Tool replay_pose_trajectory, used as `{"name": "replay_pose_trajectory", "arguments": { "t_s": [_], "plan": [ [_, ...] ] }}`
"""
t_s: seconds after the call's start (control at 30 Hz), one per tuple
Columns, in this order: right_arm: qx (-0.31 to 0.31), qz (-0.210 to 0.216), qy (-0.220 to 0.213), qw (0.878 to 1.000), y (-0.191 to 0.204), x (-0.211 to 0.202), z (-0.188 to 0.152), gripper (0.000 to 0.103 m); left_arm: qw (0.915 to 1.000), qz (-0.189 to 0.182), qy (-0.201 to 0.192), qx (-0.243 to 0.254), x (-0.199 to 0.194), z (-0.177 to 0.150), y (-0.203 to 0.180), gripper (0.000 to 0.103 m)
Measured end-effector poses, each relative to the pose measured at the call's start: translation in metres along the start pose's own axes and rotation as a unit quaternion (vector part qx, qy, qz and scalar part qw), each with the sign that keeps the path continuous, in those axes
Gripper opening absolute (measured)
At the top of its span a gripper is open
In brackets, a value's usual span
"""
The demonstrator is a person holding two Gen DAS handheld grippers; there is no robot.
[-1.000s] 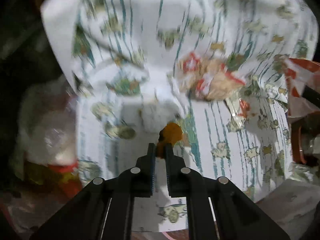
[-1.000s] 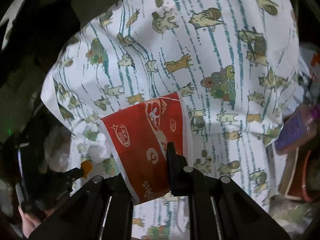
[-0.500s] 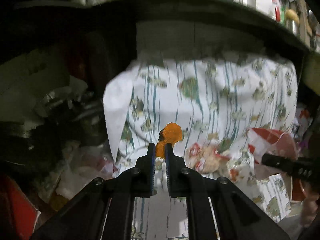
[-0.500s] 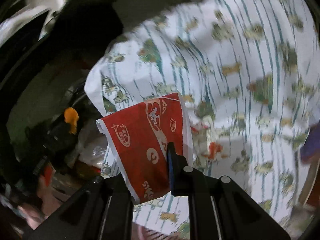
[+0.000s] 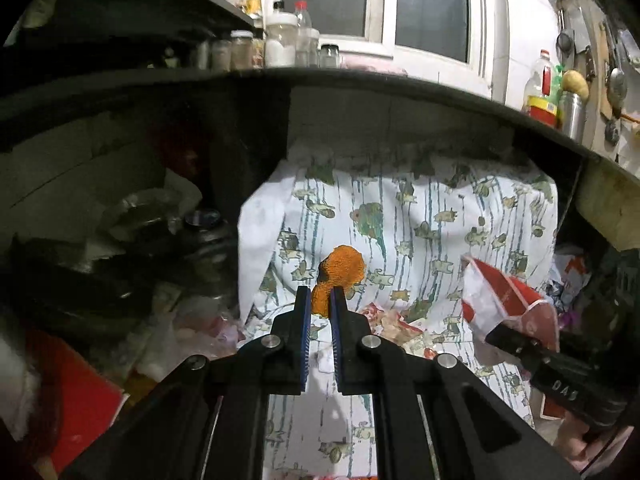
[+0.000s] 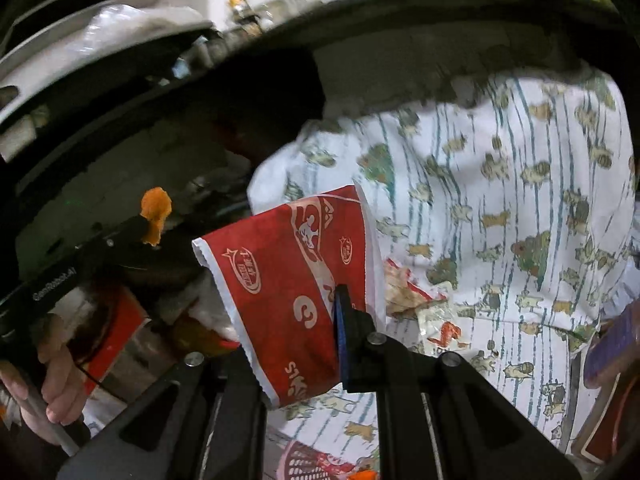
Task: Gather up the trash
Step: 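Lift the red bag with right tool while left tool carries the orange scrap to the basket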
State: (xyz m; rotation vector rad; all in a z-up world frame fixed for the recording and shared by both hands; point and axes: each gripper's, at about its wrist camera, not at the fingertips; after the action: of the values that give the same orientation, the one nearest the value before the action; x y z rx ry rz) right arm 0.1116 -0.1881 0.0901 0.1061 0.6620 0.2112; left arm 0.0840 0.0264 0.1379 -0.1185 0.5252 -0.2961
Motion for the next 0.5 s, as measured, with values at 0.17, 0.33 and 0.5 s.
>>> {"name": "replay_pose_trajectory", "arguments": {
  "t_s": [0.17, 0.33, 0.5],
  "plan": [
    [-0.013, -0.005, -0.034, 0.999, 0.015, -0.043, 0.002, 0.011, 0.9999, 0.01, 0.004, -0.005, -0.032, -0.011, 0.005, 0.01],
    [-0.022, 0.008, -0.033, 0.999, 0.028, -0.074, -0.009, 0.011, 0.9991, -0.01, 0.016, -0.038, -0.052, -0.027, 0.011, 0.01],
    [-0.04, 0.002, -0.036, 0.999, 0.037, -0.094, -0.027, 0.011, 0.9977, -0.025, 0.03, -0.056, -0.063, -0.046, 0.012, 0.01]
  ]
}}
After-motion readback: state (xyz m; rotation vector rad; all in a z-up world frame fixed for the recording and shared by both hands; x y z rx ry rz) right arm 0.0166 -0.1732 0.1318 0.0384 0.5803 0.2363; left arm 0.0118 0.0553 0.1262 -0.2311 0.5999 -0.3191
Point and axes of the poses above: each gripper's, at about its wrist camera, not at the fingertips, and x roughly the way its jaws point, y to its left, z to its top, and after that the axes turned 13 degrees about -z, right-handed
